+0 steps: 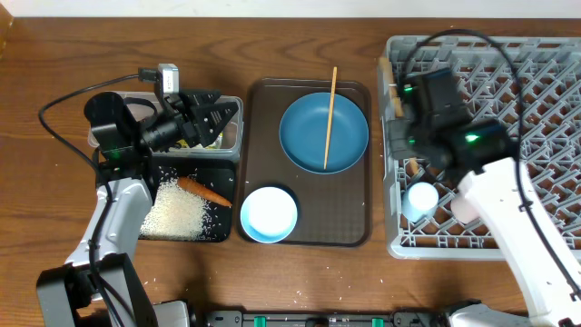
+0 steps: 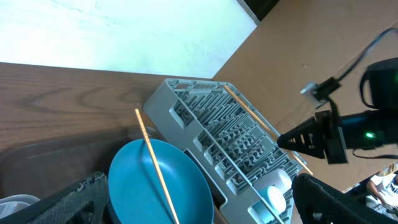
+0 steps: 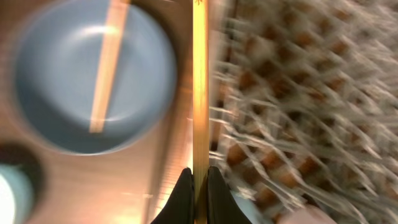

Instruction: Sort waste into correct bins and load items into the dishwasher rack

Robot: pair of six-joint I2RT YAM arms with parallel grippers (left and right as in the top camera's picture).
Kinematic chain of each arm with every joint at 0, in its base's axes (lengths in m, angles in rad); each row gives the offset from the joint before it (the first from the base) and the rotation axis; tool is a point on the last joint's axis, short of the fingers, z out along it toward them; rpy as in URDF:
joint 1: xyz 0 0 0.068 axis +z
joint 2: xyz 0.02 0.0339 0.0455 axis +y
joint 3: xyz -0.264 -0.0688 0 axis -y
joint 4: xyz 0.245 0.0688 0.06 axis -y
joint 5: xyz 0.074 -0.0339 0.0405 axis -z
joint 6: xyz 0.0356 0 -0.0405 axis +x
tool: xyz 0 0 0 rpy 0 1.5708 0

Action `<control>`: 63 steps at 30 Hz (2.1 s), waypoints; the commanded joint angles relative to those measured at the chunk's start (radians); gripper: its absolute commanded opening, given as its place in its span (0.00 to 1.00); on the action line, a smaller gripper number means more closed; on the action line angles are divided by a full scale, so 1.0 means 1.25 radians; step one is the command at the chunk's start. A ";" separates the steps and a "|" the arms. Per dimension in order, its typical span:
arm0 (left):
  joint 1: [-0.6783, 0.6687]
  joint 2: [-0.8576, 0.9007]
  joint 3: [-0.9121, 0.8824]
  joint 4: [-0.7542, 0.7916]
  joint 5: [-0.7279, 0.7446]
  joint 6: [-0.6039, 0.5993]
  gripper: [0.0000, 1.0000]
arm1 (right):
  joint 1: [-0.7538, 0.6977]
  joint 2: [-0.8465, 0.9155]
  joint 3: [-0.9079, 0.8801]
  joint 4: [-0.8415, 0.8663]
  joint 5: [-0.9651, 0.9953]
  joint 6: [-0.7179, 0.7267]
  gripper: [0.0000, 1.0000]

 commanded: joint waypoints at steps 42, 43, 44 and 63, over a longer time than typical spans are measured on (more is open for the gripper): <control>0.001 -0.013 -0.001 0.003 0.016 -0.007 0.96 | -0.029 0.016 0.039 0.117 -0.101 0.033 0.43; 0.001 -0.013 -0.001 0.003 0.016 -0.007 0.96 | -0.011 0.010 0.039 0.132 -0.102 0.067 0.41; 0.001 -0.013 -0.001 0.003 0.016 -0.007 0.96 | 0.007 0.009 0.039 0.144 -0.102 0.099 0.41; 0.001 -0.013 -0.001 0.003 0.016 -0.007 0.96 | 0.218 0.320 0.037 0.346 0.055 0.239 0.43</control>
